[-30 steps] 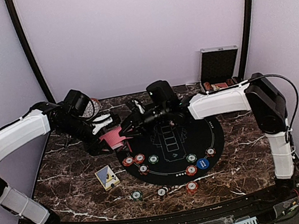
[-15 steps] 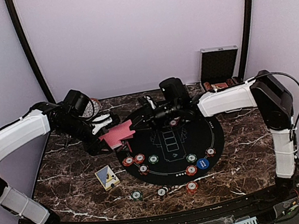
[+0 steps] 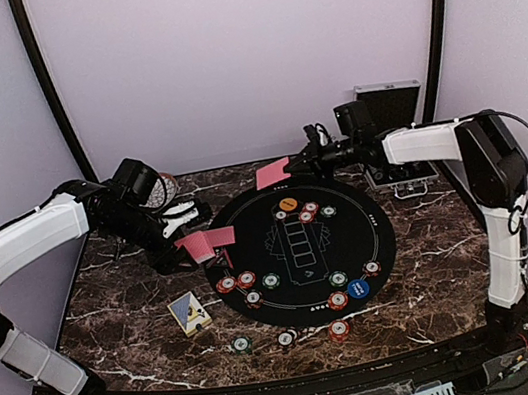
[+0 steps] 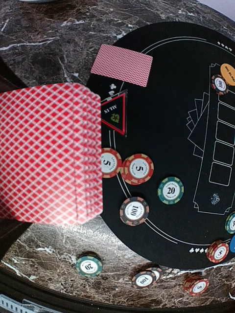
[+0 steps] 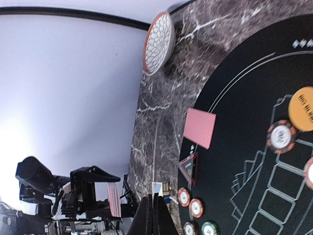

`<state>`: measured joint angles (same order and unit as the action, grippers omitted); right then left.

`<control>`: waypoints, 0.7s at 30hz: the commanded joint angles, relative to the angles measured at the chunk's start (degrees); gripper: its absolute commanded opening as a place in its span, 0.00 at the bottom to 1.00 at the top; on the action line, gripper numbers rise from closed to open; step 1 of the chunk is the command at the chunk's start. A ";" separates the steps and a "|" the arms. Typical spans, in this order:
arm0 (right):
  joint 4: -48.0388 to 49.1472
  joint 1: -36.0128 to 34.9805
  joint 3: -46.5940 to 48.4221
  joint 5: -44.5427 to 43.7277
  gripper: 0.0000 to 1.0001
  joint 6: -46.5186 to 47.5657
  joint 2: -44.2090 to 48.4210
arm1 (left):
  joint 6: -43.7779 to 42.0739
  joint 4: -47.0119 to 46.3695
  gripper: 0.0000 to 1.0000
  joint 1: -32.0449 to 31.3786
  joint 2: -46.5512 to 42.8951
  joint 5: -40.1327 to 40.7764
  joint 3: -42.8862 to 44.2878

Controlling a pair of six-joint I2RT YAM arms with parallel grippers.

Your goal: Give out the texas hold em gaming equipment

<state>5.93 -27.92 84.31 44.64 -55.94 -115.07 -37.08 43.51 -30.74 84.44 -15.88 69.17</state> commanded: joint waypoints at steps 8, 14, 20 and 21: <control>-16.04 5.51 16.34 -8.37 0.00 11.68 -14.29 | -0.72 1.82 0.00 0.17 -0.98 -1.28 -0.28; -17.33 5.59 18.98 -10.65 0.00 12.26 -17.95 | -0.71 1.89 0.00 0.16 -1.53 -1.47 -0.73; -20.79 5.60 20.87 -13.26 0.05 14.51 -18.94 | -0.75 1.93 0.00 0.17 -1.56 -1.83 -0.79; -21.85 5.60 21.22 -13.95 0.11 15.21 -18.76 | -0.68 1.89 0.00 0.16 -1.61 -1.97 -0.79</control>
<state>-13.65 -22.33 102.43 33.67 -43.59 -133.73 -37.28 44.23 -30.74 84.44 -16.08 68.95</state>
